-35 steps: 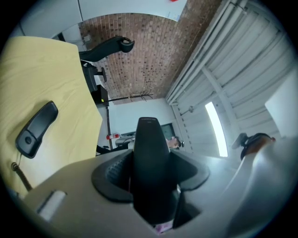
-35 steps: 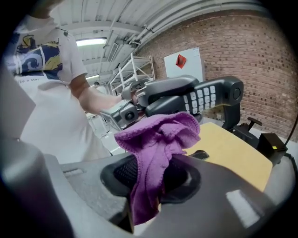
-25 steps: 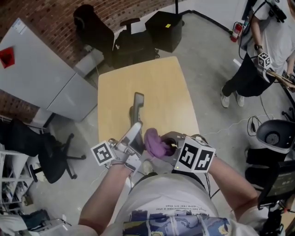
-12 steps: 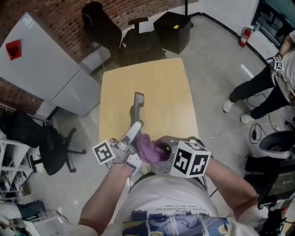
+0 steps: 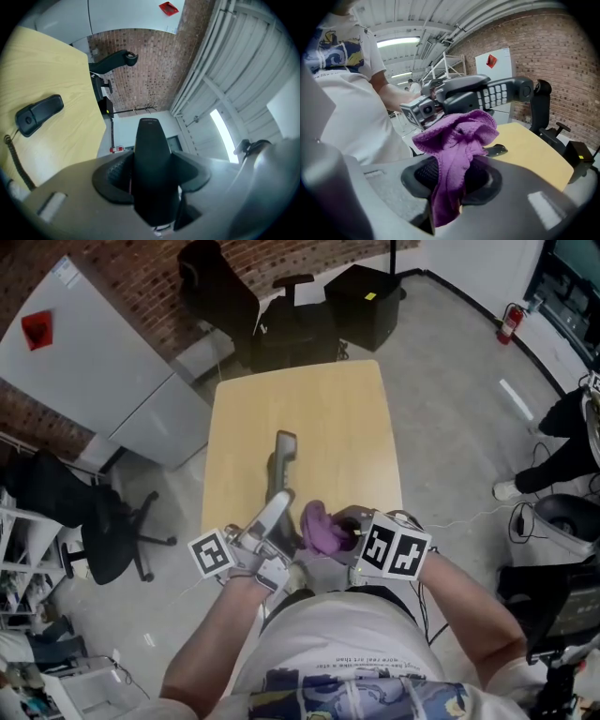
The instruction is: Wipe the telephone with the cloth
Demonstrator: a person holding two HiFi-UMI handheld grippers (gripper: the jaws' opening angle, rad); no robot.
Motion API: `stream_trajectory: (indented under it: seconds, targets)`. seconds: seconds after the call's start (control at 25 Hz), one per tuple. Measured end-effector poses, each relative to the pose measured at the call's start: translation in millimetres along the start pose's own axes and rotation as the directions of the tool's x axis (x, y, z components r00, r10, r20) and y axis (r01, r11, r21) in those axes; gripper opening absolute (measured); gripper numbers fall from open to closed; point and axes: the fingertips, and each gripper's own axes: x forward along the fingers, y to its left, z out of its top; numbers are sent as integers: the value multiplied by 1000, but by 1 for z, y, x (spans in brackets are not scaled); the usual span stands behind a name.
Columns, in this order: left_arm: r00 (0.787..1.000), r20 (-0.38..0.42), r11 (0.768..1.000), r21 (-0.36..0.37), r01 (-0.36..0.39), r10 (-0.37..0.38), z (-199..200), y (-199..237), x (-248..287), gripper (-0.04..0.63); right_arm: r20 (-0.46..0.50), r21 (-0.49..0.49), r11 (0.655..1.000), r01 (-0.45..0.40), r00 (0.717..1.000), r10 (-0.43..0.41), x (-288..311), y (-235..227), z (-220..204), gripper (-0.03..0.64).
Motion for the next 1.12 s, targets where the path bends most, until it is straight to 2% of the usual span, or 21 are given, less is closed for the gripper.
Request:
stream_trajectory:
  seconds: [0.16, 0.52, 0.88, 1.12]
  targets:
    - [1000, 1, 1000, 5, -7, 7, 1, -2, -2, 255, 35, 47, 997, 69, 997, -71, -14, -28, 8, 112]
    - [1000, -9, 1000, -8, -5, 5, -2, -3, -13, 255, 78, 8, 992, 127, 989, -128, -17, -49, 46, 112]
    - [1000, -1, 999, -31, -9, 9, 14, 4, -20, 255, 34, -60, 998, 30, 999, -28, 14, -11, 55, 112]
    - [1000, 6, 999, -34, -16, 16, 34, 5, -29, 255, 15, -46, 999, -4, 1000, 5, 28, 10, 56, 112]
